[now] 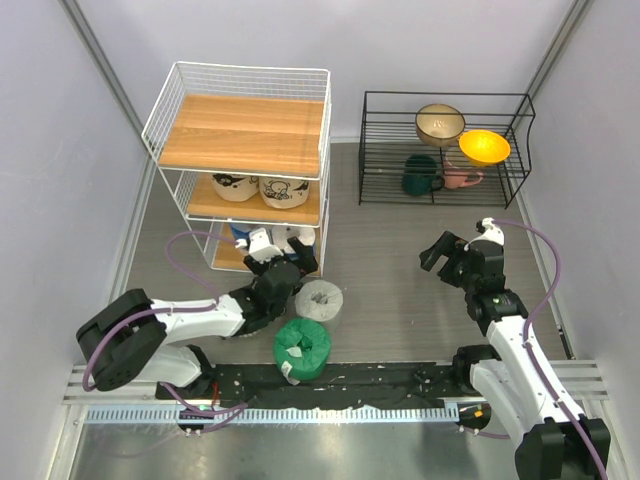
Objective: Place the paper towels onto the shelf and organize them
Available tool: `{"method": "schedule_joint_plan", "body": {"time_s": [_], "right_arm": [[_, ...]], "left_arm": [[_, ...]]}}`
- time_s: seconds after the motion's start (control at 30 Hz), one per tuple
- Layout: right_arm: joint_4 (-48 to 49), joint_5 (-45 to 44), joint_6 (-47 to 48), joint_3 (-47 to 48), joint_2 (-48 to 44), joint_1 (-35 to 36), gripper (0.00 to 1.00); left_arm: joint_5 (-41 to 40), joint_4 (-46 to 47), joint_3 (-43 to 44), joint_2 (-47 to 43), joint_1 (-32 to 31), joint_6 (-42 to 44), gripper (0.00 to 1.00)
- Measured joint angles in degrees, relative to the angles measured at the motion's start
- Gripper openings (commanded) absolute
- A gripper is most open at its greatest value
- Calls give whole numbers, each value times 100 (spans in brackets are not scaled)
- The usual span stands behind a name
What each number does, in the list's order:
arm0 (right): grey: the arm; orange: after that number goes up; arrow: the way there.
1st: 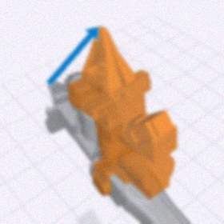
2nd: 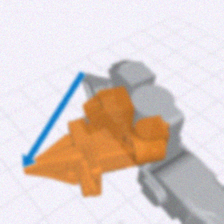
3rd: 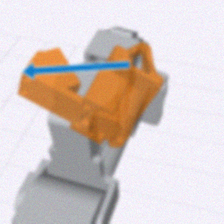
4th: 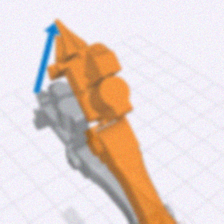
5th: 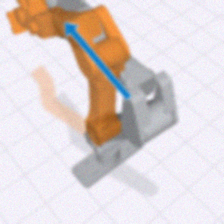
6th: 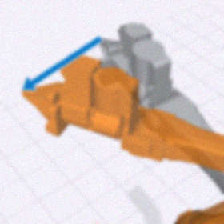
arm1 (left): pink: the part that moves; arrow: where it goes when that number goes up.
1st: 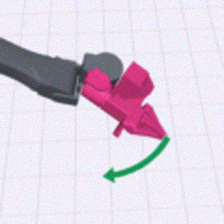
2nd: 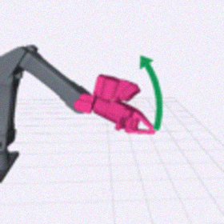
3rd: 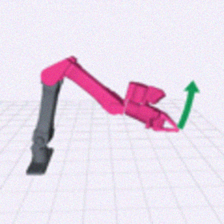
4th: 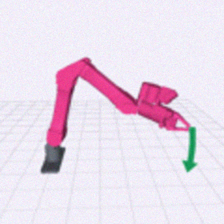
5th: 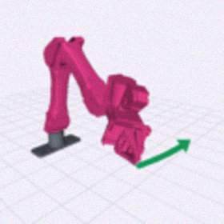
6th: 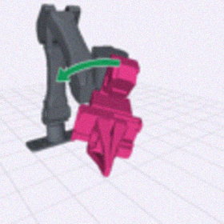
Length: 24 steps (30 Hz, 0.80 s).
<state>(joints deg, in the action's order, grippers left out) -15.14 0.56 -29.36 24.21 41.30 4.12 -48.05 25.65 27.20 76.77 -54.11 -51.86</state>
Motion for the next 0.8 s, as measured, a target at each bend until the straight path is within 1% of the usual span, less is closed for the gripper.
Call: {"method": "schedule_joint_plan", "body": {"time_s": [0.47, 0.8], "right_arm": [[2, 0, 33, 0, 35, 0, 96], [4, 0, 35, 0, 37, 0, 96]], "left_arm": [[-190, -76, 46, 63, 199, -7, 100], [-46, 24, 83, 140, 260, 120, 100]]}}
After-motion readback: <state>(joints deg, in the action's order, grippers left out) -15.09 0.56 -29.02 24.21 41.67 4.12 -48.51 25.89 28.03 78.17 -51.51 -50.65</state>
